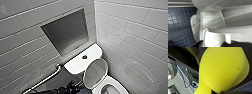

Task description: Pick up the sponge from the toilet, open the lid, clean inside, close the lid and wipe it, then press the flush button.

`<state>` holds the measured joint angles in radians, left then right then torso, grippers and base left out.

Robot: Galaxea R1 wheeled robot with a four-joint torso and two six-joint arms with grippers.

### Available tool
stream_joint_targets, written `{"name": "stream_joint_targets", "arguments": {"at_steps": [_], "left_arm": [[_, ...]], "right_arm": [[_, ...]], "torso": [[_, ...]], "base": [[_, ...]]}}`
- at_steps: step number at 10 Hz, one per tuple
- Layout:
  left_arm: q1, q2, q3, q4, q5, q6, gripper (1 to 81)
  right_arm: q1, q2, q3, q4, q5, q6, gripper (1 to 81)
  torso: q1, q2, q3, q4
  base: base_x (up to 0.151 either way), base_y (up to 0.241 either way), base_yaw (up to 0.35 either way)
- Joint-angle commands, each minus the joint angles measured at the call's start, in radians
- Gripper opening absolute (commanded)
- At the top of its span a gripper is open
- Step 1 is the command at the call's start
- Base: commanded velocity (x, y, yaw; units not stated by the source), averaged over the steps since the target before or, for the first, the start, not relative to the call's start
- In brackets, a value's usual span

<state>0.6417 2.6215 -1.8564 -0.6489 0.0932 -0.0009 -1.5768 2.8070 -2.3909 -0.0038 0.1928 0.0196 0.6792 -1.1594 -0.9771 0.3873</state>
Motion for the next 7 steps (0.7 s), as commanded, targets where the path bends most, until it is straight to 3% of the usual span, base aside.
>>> {"name": "stream_joint_targets", "arguments": {"at_steps": [1, 7], "left_arm": [[-0.130, -0.037, -0.012, -0.041, 0.054, 0.001, 81.1], [-0.204, 0.017, -0.087, -0.055, 0.054, -0.025, 81.1]], "right_arm": [[-0.029, 0.005, 0.021, -0.021, -0.078, -0.003, 1.0], [-0.033, 0.005, 0.021, -0.019, -0.076, -0.003, 1.0]], "torso": [[0.000, 0.000, 0.000, 0.000], [0.000, 0.000, 0.000, 0.000]], "base": [[0.000, 0.000, 0.000], [0.000, 0.000, 0.000]]}}
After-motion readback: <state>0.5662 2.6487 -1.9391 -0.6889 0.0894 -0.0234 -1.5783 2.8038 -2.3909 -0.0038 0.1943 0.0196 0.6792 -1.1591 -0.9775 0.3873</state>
